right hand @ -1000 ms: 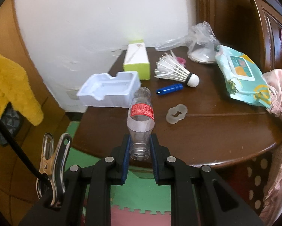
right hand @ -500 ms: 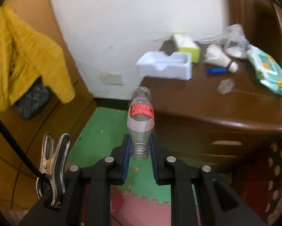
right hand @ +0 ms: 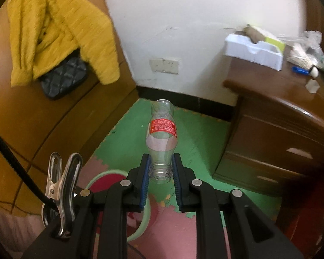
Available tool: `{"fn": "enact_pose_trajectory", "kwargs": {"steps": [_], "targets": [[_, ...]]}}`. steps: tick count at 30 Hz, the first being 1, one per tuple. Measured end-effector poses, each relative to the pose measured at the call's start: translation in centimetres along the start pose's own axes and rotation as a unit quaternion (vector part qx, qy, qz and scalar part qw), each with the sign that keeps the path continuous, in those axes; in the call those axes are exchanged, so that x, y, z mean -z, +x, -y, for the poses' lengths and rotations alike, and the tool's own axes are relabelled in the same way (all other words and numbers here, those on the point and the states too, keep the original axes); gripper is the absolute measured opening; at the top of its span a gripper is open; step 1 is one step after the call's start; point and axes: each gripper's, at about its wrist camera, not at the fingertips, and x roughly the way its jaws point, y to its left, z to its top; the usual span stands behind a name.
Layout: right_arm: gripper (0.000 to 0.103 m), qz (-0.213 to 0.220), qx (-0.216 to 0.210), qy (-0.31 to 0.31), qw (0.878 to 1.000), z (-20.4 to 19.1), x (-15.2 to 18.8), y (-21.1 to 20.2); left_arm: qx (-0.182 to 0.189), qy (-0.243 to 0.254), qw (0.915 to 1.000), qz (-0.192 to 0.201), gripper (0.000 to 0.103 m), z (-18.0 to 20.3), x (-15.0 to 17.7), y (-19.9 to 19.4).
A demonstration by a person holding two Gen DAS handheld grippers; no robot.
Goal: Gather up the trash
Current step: 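Carry the clear bottle from the nightstand over the red bucket, then open the right gripper to drop the bottle into the bucket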
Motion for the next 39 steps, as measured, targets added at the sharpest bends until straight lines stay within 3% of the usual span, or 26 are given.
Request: {"fn": "enact_pose_trajectory", "kwargs": {"steps": [10,19,29,39], "targets": [[0.021,-0.049,-0.030,-0.052,0.997,-4.5,3.1,3.2,0.001,0.000,1.0000,0.000,0.010,0.0,0.0,-0.1],[0.021,-0.118,-0.072,-0.070,0.988,-7.7,6.8,7.3,0.002,-0.002,1.0000,0.000,0.010,-0.1,0.0,-0.1],[0.021,-0.156,-0.086,-0.093,0.980,-10.0,8.3,10.4,0.002,-0.001,1.0000,0.000,0.010,0.0,0.1,0.0],[0.021,-0.164,-0.076,-0.103,0.978,-10.6,8.2,10.8,0.003,-0.003,1.0000,0.000,0.010,0.0,0.3,0.0]]}}
